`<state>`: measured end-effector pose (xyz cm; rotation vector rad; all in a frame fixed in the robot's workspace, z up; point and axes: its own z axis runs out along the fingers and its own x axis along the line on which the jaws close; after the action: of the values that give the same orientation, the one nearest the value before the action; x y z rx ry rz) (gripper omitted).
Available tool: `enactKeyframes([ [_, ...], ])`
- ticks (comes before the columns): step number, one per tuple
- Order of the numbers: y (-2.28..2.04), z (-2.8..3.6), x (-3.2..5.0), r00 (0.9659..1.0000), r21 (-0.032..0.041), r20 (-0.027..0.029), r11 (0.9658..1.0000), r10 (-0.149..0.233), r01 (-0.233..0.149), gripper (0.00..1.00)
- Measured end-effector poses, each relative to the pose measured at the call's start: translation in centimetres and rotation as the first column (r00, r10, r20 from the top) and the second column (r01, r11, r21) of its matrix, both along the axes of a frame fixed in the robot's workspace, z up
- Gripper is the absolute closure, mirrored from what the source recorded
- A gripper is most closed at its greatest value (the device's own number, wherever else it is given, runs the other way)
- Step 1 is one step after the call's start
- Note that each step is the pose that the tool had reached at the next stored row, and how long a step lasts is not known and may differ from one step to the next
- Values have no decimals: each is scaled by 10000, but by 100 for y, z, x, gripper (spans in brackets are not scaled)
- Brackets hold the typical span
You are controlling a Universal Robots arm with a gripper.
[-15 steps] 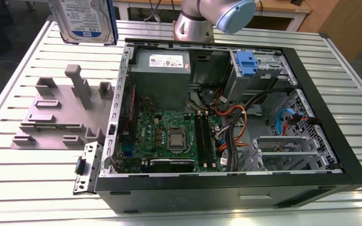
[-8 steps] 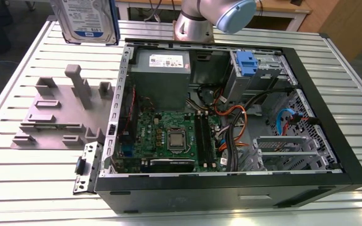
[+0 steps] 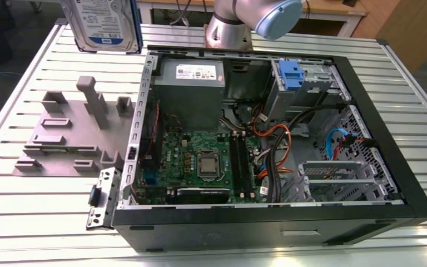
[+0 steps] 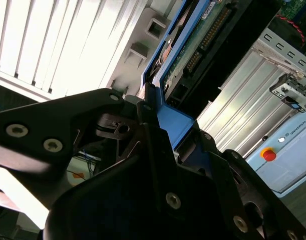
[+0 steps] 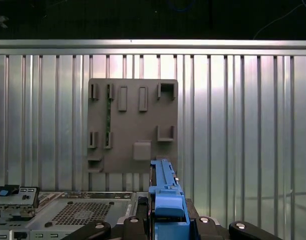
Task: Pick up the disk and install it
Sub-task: 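Pick up the disk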
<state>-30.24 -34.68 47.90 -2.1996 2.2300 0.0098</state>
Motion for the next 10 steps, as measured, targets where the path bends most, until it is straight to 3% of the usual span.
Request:
enactKeyframes([
  [7,-36,-1,2,10000,0,4,10000,2,-2,64],
  [10,-46,-7,2,10000,0,43,10000,11,-11,64],
])
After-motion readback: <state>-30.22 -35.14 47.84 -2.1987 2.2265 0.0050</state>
